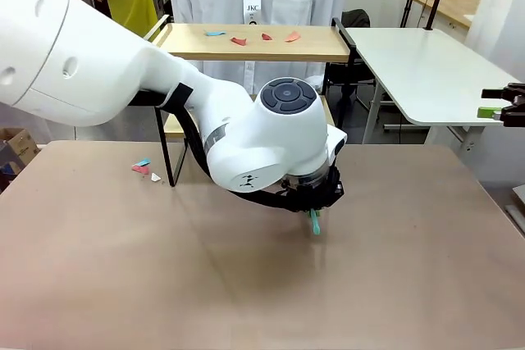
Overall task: Clean the shelf.
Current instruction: Clean the specific section of the Shelf indicated by the human with the Duster.
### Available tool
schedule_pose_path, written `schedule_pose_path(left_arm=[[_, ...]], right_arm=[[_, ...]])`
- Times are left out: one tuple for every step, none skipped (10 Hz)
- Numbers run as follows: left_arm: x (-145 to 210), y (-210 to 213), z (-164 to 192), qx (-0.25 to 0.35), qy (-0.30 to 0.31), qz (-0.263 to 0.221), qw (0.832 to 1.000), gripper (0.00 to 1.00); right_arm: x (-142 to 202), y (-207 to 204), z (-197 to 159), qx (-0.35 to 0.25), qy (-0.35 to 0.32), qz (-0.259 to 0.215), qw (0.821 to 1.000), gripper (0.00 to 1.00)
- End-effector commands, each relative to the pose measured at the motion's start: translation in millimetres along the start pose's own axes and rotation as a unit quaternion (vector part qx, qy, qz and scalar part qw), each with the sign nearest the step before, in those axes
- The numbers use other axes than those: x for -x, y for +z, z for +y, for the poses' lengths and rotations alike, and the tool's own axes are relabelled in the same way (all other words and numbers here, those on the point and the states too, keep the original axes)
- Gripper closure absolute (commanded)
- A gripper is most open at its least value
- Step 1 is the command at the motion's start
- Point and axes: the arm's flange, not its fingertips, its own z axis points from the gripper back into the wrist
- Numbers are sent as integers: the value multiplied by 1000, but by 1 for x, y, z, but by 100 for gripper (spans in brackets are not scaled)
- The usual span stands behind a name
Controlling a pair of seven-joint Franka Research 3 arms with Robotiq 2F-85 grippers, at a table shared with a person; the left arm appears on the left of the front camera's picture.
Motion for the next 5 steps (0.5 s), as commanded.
schedule_pose_path(left_arm=[[-1,8,4,6,-3,-18,1000,87],[0,0,0,0,0,0,1000,87],[-1,0,9,-8,6,12,1000,87],[-6,2,20,-12,16,21,1000,87],[-9,6,30,-12,21,31,999,87]], right_arm=[[-3,-1,2,0,2,-2,1000,0],[-3,-1,2,0,2,-2,1000,0],[-3,-1,2,0,2,-2,1000,0],[-3,-1,2,0,2,-2,1000,0],[-3,-1,2,0,2,-2,1000,0]])
